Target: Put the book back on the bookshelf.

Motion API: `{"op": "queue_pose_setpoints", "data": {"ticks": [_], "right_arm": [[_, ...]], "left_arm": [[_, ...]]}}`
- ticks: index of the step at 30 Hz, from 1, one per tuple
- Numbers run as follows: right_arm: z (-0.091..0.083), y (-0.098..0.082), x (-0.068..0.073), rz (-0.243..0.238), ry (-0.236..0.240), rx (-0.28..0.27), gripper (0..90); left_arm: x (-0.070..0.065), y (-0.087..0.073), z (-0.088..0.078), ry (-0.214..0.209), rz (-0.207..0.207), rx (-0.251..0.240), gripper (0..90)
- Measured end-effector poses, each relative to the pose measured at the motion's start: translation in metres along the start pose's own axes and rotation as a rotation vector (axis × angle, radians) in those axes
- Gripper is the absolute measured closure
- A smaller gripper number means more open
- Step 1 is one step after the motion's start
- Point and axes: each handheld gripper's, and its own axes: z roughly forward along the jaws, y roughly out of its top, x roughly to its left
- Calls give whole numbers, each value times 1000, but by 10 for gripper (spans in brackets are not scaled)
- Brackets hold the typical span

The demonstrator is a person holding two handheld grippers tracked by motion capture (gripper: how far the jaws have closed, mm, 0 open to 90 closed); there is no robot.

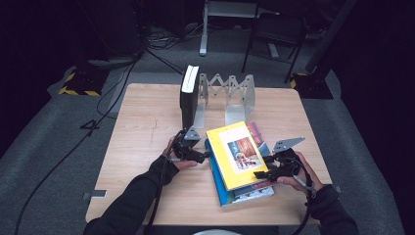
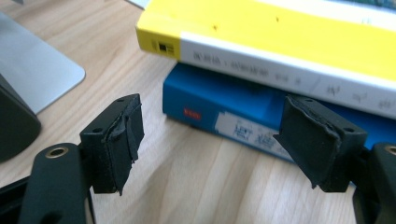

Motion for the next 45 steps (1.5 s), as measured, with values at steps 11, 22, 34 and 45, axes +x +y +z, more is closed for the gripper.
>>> {"op": "queue_pose_setpoints", "data": {"ticks": [11, 22, 34, 45], "right_arm": [[0, 6, -2, -47, 20, -37, 366], [9, 19, -14, -59, 73, -90, 532], [24, 28, -11, -77, 143, -96, 512], [12, 24, 0, -167, 96, -197, 678]], "left_arm": [[5, 1, 1, 32, 0, 7, 208], [11, 1, 2, 49, 0, 20, 351], [13, 2, 2, 46, -7, 12, 358], [16, 12, -2, 16, -8, -33, 357]]}}
